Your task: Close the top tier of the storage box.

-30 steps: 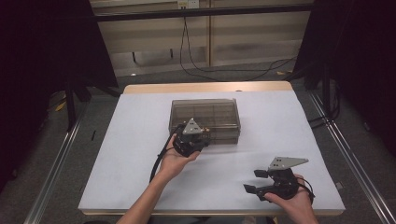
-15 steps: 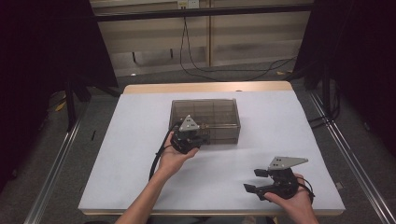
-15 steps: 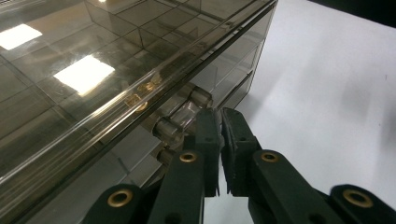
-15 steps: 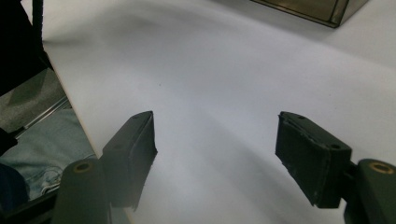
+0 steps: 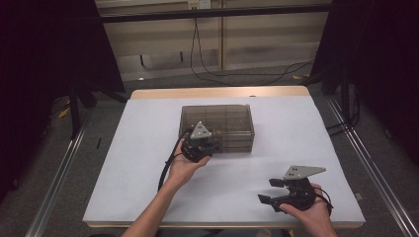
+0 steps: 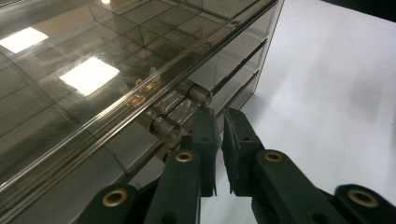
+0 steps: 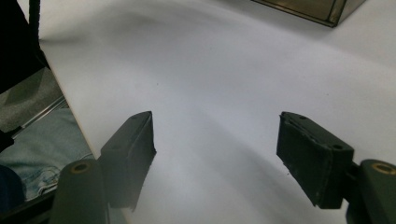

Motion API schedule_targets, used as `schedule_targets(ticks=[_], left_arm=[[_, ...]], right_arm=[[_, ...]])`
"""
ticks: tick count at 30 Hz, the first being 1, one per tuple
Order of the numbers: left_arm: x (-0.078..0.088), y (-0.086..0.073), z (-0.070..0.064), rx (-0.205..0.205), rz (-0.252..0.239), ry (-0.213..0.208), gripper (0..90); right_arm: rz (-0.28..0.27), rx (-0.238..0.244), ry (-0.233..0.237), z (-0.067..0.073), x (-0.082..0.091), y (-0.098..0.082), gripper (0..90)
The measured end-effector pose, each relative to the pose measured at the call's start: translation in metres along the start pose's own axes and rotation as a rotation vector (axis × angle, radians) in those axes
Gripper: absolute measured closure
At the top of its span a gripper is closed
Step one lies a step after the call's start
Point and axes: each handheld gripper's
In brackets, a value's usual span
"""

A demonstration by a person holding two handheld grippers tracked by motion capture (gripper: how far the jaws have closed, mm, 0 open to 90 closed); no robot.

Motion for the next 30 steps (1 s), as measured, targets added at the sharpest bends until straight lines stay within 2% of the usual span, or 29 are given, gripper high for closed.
schedule_targets(ticks=[2, 7, 11, 13, 16, 18, 20, 21, 24, 26, 27, 28, 30], left_arm=[[0.000, 0.000, -0.002, -0.008, 0.004, -0.003, 78.3], [0.006, 0.001, -0.005, -0.019, 0.001, -0.040, 71.4], [0.014, 0.002, -0.010, -0.032, 0.002, -0.048, 60.9], [0.017, 0.003, -0.010, -0.047, 0.024, -0.040, 55.8], [0.021, 0.001, -0.011, -0.041, 0.020, -0.041, 44.7], [0.025, 0.000, -0.011, -0.037, 0.026, -0.025, 36.7], [0.029, -0.001, -0.011, -0.013, 0.010, -0.030, 26.0], [0.032, -0.001, -0.012, -0.010, 0.007, -0.028, 23.3], [0.040, -0.001, -0.015, -0.029, -0.012, 0.000, 13.9], [0.045, -0.002, -0.016, -0.033, -0.021, -0.006, 11.0], [0.049, -0.003, -0.017, -0.021, -0.019, -0.006, 9.9], [0.051, -0.003, -0.016, -0.032, -0.029, 0.003, 8.9], [0.056, -0.004, -0.016, -0.033, -0.028, -0.006, 6.8]], right_arm=[[-0.002, 0.000, -0.001, 0.000, 0.000, 0.000, 27.9], [-0.008, -0.003, 0.002, 0.000, 0.001, 0.000, 27.9], [-0.008, -0.003, 0.004, -0.001, 0.001, 0.000, 27.9], [-0.008, -0.005, 0.002, -0.001, 0.001, 0.000, 27.8], [-0.009, -0.002, 0.002, -0.001, 0.000, 0.000, 27.7], [-0.003, -0.003, 0.000, -0.001, 0.000, 0.001, 27.7], [-0.004, -0.003, -0.001, -0.001, 0.000, 0.001, 27.8], [-0.011, 0.000, -0.002, -0.001, 0.000, 0.001, 27.9], [-0.022, -0.004, -0.005, -0.001, 0.002, 0.001, 27.8], [-0.020, -0.003, -0.007, -0.002, 0.002, 0.000, 27.8], [-0.020, -0.004, -0.008, -0.002, 0.002, 0.000, 27.8], [-0.020, -0.002, -0.008, -0.002, 0.002, 0.000, 27.8], [-0.020, -0.002, -0.007, -0.002, 0.003, 0.000, 27.7]])
Point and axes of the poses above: each handheld gripper's, and its own axes: x roughly backward along the jaws, y roughly out of its top, z roughly to its left, and after that the axes turned 7 degrees about x, right-handed
